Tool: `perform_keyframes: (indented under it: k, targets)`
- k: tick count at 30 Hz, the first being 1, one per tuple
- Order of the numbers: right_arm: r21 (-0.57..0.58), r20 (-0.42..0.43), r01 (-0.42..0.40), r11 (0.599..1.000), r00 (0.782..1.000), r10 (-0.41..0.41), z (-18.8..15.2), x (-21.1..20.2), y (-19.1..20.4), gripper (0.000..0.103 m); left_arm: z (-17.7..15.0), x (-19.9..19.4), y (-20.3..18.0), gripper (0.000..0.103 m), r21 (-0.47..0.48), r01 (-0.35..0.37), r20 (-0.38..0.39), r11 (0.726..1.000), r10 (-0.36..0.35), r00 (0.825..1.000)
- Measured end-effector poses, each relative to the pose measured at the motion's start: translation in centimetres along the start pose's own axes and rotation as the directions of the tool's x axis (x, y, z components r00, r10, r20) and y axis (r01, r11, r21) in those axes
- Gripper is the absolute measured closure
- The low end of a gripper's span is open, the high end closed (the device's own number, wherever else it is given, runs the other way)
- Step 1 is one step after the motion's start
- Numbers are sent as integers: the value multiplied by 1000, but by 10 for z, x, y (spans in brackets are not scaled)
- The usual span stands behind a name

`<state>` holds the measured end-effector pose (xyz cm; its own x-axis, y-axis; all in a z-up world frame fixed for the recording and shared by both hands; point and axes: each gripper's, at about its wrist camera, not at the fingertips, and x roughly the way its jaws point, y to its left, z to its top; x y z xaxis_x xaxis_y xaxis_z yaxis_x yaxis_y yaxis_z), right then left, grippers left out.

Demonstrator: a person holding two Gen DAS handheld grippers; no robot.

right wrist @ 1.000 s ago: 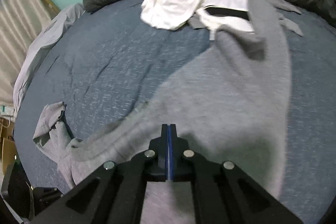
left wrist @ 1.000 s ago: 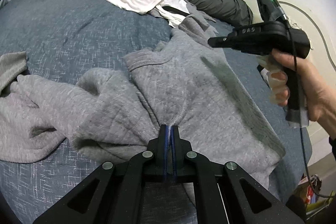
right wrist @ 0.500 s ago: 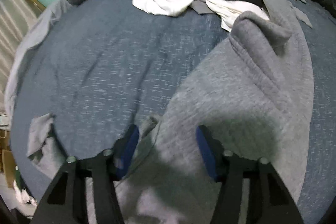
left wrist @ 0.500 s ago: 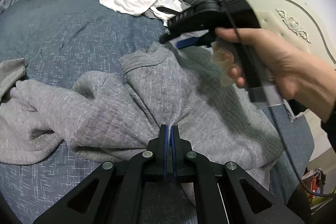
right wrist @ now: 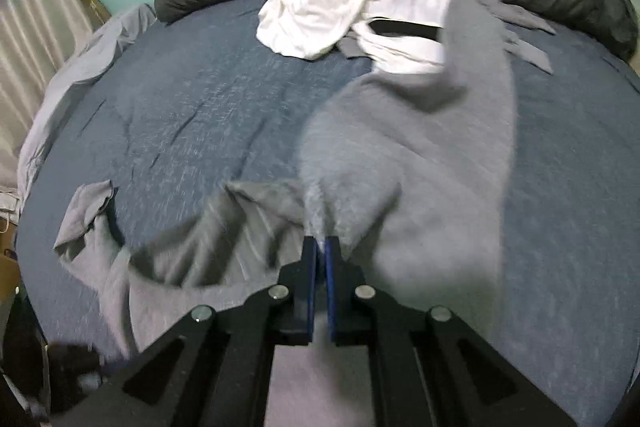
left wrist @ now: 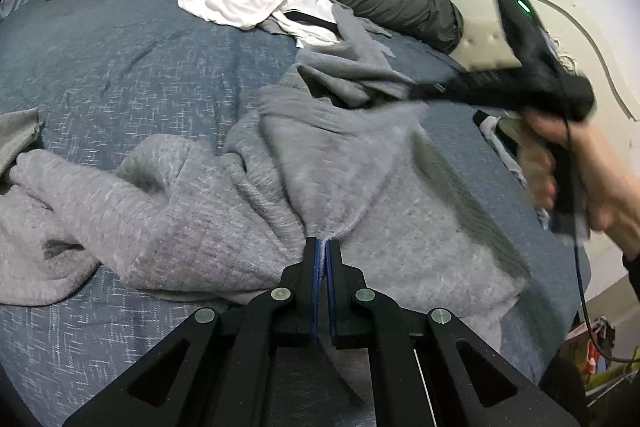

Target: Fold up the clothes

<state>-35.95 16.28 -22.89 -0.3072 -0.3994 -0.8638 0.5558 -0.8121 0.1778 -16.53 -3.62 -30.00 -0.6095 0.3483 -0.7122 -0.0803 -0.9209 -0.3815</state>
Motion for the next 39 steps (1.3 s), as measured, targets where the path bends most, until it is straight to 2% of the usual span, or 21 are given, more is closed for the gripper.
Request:
perform_keyframes:
  k: [3,8,12,15,18,22,24,26,28,31,33,36,37,38,39]
  targets:
    - [3,12,10,1000,1000,-10,-24,-22,-19,99,0,2,-7,100,20,15,-9,1000,-15,1000]
    - [35,-57,42,998,998,-40,-69,-16,-46,99,-2,6,-10,99,23,36,-30,999,-35,999]
    - [53,-79,16,998,997,-12,-85,-11,-46,99,1,3,-8,98,13,39,-15,999,-39,999]
    - [28,-97,27,999,995,-24,-90,-12,-39,99,11,-6,-5,91,-33,69,34,997,-68,997]
    - [29,-72,40,999,997,-38,-88,-22,-38,99,24,-12,0,59,-69,72,93,995,-65,994]
    - [62,16,44,997,999,-45,-75,-47,-37,99,43,-10,5,57,-98,73,130,992,-60,990]
    - [43,61,13,999,998,-16,-63,-56,-28,95,49,-5,7,57,-99,51,135,994,-37,990]
    - [9,82,12,1000,997,-12,-53,-59,-16,81,55,6,10,57,-120,48,120,992,-33,992]
    - [-48,100,8,999,995,-3,-39,-55,-1,75,58,17,10,57,-122,29,101,992,-17,995]
    - [-133,79,27,991,997,-17,-16,-33,15,54,60,30,13,57,-124,7,75,992,2,997]
    - [-177,46,56,983,998,-48,-5,-13,24,54,60,35,14,57,-121,0,62,993,8,998]
    - [-191,39,100,976,995,-94,5,4,23,54,60,44,16,57,-115,-10,43,993,15,999]
    - [-183,36,106,977,994,-101,8,9,20,61,59,46,15,57,-105,-16,35,994,20,999]
    - [-166,30,104,981,994,-101,11,13,15,81,59,49,15,58,-95,-22,26,995,25,999]
    - [-148,20,104,984,995,-102,12,16,10,88,58,51,15,63,-92,-24,21,995,26,999]
